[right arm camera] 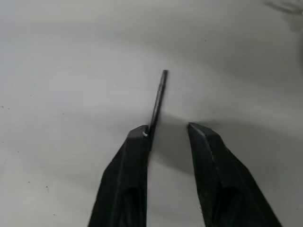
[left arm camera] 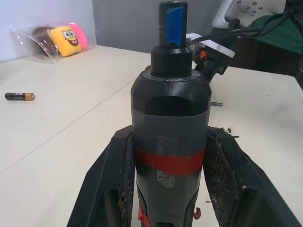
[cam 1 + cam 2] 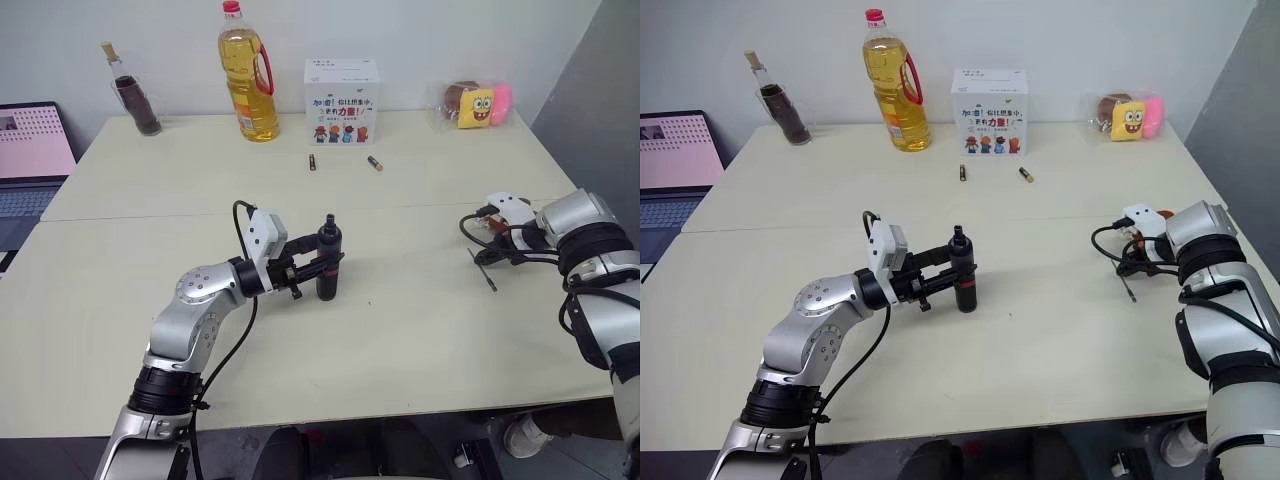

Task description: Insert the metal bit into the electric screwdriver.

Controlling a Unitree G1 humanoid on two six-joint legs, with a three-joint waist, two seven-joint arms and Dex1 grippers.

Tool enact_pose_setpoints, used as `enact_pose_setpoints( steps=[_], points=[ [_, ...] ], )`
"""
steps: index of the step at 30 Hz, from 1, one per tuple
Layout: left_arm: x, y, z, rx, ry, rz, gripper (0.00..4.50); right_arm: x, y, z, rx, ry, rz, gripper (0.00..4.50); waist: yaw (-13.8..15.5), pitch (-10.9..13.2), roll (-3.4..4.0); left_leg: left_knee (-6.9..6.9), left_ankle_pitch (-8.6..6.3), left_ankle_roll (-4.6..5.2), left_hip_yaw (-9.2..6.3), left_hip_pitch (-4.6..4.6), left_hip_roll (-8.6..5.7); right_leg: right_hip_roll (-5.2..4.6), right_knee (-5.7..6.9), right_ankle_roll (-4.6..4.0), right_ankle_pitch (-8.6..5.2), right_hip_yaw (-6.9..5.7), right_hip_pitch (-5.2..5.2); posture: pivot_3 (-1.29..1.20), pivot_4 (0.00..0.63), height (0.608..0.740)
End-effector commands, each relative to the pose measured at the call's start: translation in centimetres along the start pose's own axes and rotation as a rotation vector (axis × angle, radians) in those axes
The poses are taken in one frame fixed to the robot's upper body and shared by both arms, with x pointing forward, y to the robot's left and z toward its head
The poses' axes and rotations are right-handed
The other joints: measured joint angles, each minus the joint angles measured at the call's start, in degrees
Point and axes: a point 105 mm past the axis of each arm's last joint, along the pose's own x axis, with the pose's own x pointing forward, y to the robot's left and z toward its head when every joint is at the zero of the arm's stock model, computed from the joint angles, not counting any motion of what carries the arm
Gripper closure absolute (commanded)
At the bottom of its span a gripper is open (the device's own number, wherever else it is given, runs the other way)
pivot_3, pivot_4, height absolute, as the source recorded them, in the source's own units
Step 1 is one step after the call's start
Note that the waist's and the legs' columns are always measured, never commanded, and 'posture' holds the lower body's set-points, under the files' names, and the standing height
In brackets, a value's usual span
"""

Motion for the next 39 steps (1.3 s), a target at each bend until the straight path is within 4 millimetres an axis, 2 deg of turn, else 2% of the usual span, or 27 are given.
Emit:
enact_pose_setpoints(
  steps=[1,3,6,11,16,21,22,24,32,39],
  points=[
    [0.0,-0.3,-0.4,-0.014,0.017,-0.01,2.84,0.9,1.6,0.3,-0.008,0.006,0.074,4.01,0.0,0.0,0.0,0.0,0.0,0.0,0.0,0.0,0.0,0.0,0.0,0.0,0.0,0.0,0.0,0.0,0.15,0.74],
    [0.0,-0.3,-0.4,-0.014,0.016,-0.009,2.84,1.1,2.0,0.3,-0.012,0.014,0.087,4.45,0.0,0.0,0.0,0.0,0.0,0.0,0.0,0.0,0.01,0.0,0.0,0.0,0.0,0.0,0.0,0.0,0.15,0.74],
    [0.0,-0.3,-0.5,-0.016,0.016,-0.006,2.84,1.5,2.6,0.1,-0.019,0.028,0.11,4.45,0.0,0.0,0.0,0.0,0.0,0.0,0.0,0.0,0.01,0.0,0.01,0.0,0.0,0.0,0.0,0.0,0.15,0.74],
    [-0.1,-0.3,-0.5,-0.016,0.019,-0.005,2.84,1.5,2.6,-0.2,-0.028,0.038,0.111,4.45,0.0,0.0,0.01,-0.01,0.0,0.0,-0.01,0.01,0.02,0.0,0.01,0.0,0.0,-0.01,0.0,0.0,0.15,0.74],
    [-0.1,-0.3,-0.5,-0.016,0.02,-0.005,2.84,0.7,2.9,1.0,-0.12,-0.038,0.145,4.45,0.0,0.0,0.01,-0.01,0.0,0.0,-0.01,0.01,0.01,0.0,0.01,0.0,0.0,-0.01,0.0,0.0,0.15,0.74],
    [-0.4,-0.1,-0.5,-0.016,0.024,-0.003,2.84,-2.7,4.7,5.5,-0.204,-0.292,0.233,4.45,-0.1,0.1,0.26,-0.02,0.0,0.0,0.0,-0.02,0.02,0.0,0.03,0.0,0.0,0.02,-0.05,0.0,0.15,0.74],
    [-0.5,-0.1,-0.5,-0.015,0.028,-0.003,2.84,-4.4,5.9,6.7,-0.228,-0.39,0.29,4.45,0.0,0.1,0.3,-0.03,0.0,0.0,-0.01,-0.04,0.03,0.0,0.03,0.0,0.0,0.01,-0.07,0.0,0.15,0.74],
    [-0.5,0.1,-0.5,-0.012,0.035,-0.004,2.84,-7.3,8.0,7.8,-0.287,-0.54,0.366,4.45,0.2,0.2,0.32,-0.04,0.0,0.0,-0.06,-0.11,0.05,-0.01,-0.01,0.0,0.0,-0.04,-0.08,0.0,0.15,0.74],
    [-0.5,0.8,-0.2,-0.018,0.045,-0.022,2.84,-14.0,12.9,8.7,-0.443,-0.893,0.408,4.45,0.4,0.2,0.31,0.0,0.0,0.0,-0.08,-0.13,0.04,-0.11,0.0,0.02,0.0,-0.05,-0.04,0.0,0.15,0.74],
    [0.0,1.2,0.0,-0.038,0.04,-0.043,2.84,-17.2,14.9,10.2,-0.403,-1.122,0.424,4.45,0.1,0.2,0.31,-0.03,0.0,0.0,-0.09,-0.1,0.01,-0.01,0.01,0.01,0.0,-0.06,-0.04,0.0,0.15,0.74]
  ],
)
